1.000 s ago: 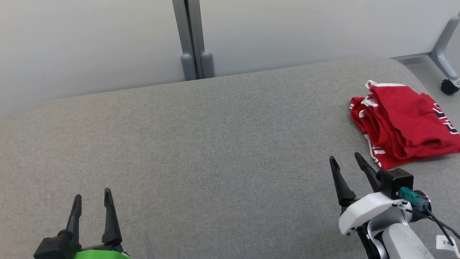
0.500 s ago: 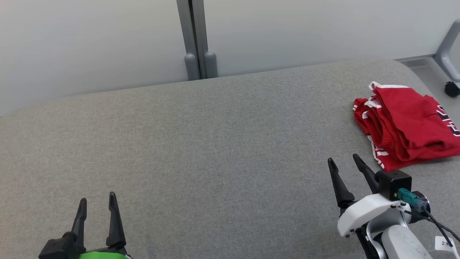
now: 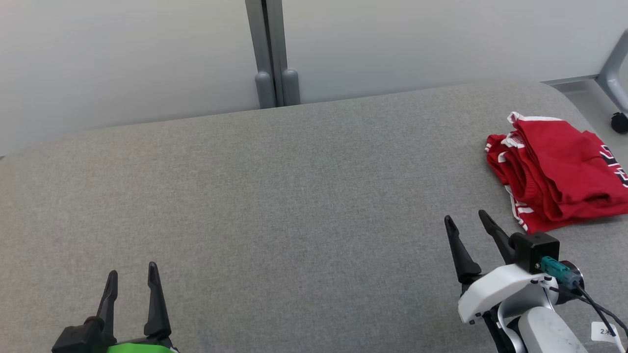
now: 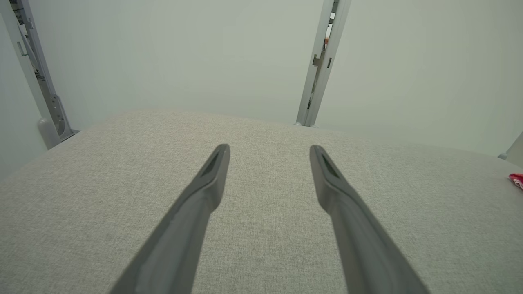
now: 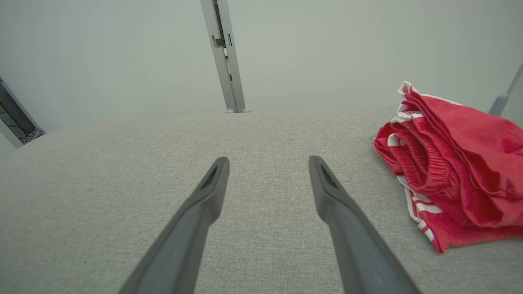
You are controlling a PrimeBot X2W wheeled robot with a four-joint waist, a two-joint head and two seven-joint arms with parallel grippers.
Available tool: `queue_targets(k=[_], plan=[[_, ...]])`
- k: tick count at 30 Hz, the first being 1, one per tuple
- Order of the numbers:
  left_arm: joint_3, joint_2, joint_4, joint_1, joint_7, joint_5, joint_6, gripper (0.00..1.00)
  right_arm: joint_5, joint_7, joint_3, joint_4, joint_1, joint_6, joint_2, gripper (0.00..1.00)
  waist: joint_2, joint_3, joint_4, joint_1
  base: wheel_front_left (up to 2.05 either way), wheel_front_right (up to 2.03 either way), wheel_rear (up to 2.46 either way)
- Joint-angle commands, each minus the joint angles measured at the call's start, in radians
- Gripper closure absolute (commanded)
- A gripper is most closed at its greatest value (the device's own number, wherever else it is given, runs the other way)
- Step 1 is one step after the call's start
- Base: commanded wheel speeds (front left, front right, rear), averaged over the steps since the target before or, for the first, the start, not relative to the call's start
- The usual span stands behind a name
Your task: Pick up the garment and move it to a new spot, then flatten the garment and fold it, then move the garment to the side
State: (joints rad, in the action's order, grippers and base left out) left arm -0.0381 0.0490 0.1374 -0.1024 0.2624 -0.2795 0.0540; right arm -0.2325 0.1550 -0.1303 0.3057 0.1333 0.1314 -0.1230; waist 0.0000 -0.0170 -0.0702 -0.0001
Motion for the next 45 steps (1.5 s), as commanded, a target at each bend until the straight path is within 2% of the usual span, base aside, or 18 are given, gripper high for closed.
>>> queue_targets(k=[1,4,5,10,25,45], plan=[[-0.007,0.003,0.004,-0.014,0.003,0.009,0.008,0.0,-0.001,0.006,-0.002,-0.002,-0.001,-0.002,0.0,0.0,0.0,0.0,0.0,0.0001,0.0,0.0,0.0],[-0.008,0.003,0.009,-0.016,0.003,0.011,0.01,0.0,-0.002,0.008,-0.003,0.002,0.002,-0.002,-0.001,0.0,0.0,0.0,0.001,0.0001,0.0,0.0,0.0],[-0.004,0.0,0.008,0.0,0.0,0.001,0.007,1.0,-0.002,0.003,-0.003,0.002,0.0,0.0,0.0,1.0,0.0,0.0,0.001,0.0001,0.0,0.0,0.0],[0.001,-0.006,0.055,0.001,-0.009,-0.008,0.007,1.0,-0.009,-0.003,-0.005,0.041,-0.029,0.0,0.009,1.0,0.0,0.0,0.001,0.0001,0.0,0.0,0.0],[-0.015,-0.004,0.066,0.046,-0.082,-0.27,0.021,1.0,-0.279,-0.056,0.046,0.019,-0.027,0.0,0.021,1.0,0.0,0.002,0.01,0.0001,0.0,0.0,0.0],[-0.031,-0.002,0.075,0.093,-0.159,-0.552,0.036,1.0,-0.572,-0.112,0.099,-0.005,-0.024,0.0,0.035,1.0,0.0,0.006,0.02,0.0001,0.0,0.0,0.0]])
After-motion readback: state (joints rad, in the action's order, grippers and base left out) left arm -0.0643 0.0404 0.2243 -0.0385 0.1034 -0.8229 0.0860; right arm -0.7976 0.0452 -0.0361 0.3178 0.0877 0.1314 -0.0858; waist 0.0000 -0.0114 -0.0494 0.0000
